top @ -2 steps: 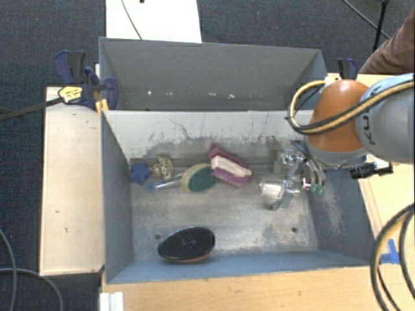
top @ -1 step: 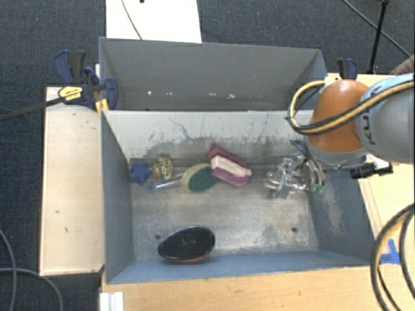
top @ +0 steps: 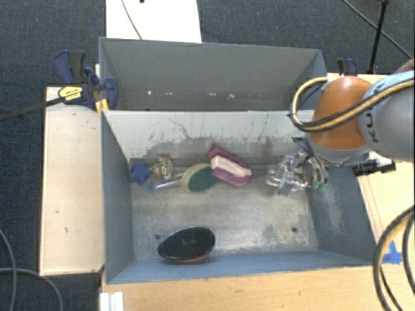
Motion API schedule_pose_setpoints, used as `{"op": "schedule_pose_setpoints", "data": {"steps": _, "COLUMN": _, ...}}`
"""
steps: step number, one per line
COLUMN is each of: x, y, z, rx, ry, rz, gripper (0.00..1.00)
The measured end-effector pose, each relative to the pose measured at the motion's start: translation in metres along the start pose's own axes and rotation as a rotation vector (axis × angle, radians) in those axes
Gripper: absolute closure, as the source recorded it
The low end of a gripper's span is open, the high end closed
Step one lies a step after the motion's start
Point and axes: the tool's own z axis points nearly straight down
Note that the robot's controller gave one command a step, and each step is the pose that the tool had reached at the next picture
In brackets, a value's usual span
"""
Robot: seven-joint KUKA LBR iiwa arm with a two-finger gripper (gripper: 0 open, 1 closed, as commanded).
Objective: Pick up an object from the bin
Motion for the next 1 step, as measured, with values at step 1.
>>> {"op": "schedule_pose_setpoints", "data": {"steps": 1, "x": -0.0031, "y": 0.0002, "z": -0.0846, "rx": -0.001, "ry": -0.006, "rz": -0.004, "gripper": 1.00}}
